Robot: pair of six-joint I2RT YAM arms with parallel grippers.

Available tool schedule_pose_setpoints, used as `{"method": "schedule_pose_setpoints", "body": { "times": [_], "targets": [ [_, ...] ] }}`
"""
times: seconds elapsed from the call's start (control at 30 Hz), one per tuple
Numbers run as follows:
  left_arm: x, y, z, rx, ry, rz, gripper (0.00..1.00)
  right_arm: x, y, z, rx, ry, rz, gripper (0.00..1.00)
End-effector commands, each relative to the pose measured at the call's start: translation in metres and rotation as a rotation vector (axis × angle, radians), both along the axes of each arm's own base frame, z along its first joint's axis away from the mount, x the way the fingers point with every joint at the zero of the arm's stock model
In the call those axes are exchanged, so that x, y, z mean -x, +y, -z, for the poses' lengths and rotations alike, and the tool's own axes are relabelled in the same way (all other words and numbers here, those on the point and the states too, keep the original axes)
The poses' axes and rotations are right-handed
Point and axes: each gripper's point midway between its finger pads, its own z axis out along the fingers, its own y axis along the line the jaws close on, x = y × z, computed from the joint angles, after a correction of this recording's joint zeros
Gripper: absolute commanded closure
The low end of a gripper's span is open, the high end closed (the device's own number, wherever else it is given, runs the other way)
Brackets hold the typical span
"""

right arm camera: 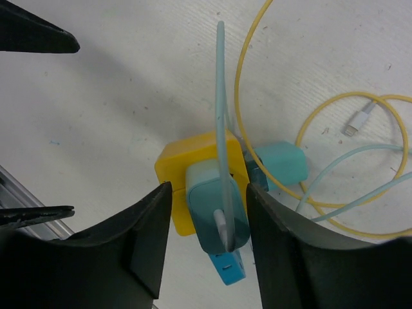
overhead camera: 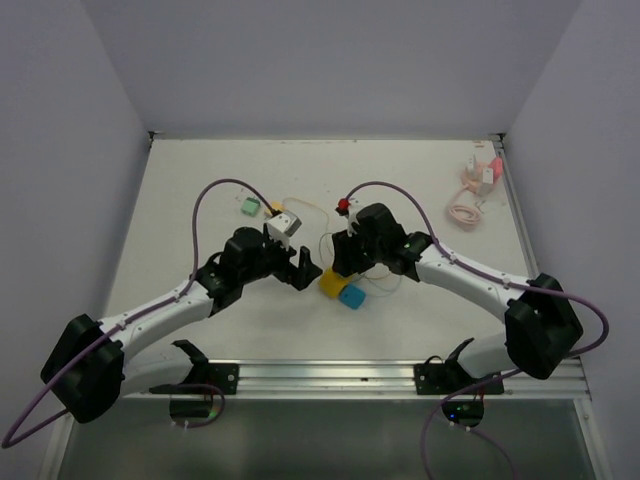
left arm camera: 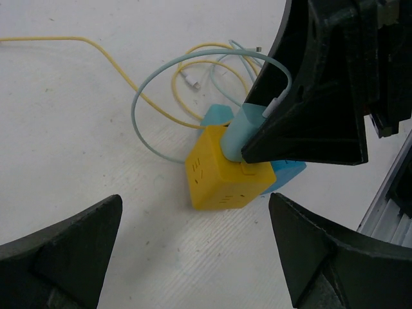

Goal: Pull the plug off the socket

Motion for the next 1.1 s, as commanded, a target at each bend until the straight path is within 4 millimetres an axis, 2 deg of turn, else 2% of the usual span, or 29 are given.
{"method": "schedule_pose_setpoints", "body": {
  "times": [0.0,0.23,0.27,0.37,0.53,0.77,1.07],
  "targets": [
    [-0.006,-0.018,-0.013,0.042,-0.118,0.062,0.0,-0.009,0.01,-0.01,-0.051,-0.019,0.0,0.49],
    [-0.007,-0.029,0.005,0.017,-0.117,0.108,0.0,-0.016,0.004,-0.007,-0.032,0.004,0.031,0.74],
    [-0.006,-0.032,0.007,0.019,-0.119,0.114,0.01,-0.018,0.002,-0.007,-0.03,0.007,0.04,0.84],
    [-0.004,-0.035,0.015,0.002,-0.119,0.13,0.01,-0.023,-0.001,-0.01,-0.044,0.02,0.046,1.0],
    [-0.003,-0.046,0.021,-0.009,-0.124,0.161,0.04,-0.03,-0.004,-0.009,-0.087,0.076,0.043,1.0],
    [-0.001,-0.065,0.031,-0.049,-0.14,0.197,0.08,-0.028,-0.001,-0.011,-0.121,0.119,0.01,1.0],
    [-0.014,-0.088,0.034,-0.064,-0.167,0.207,0.14,-0.024,0.0,-0.008,-0.125,0.136,-0.004,1.0]
  ]
}}
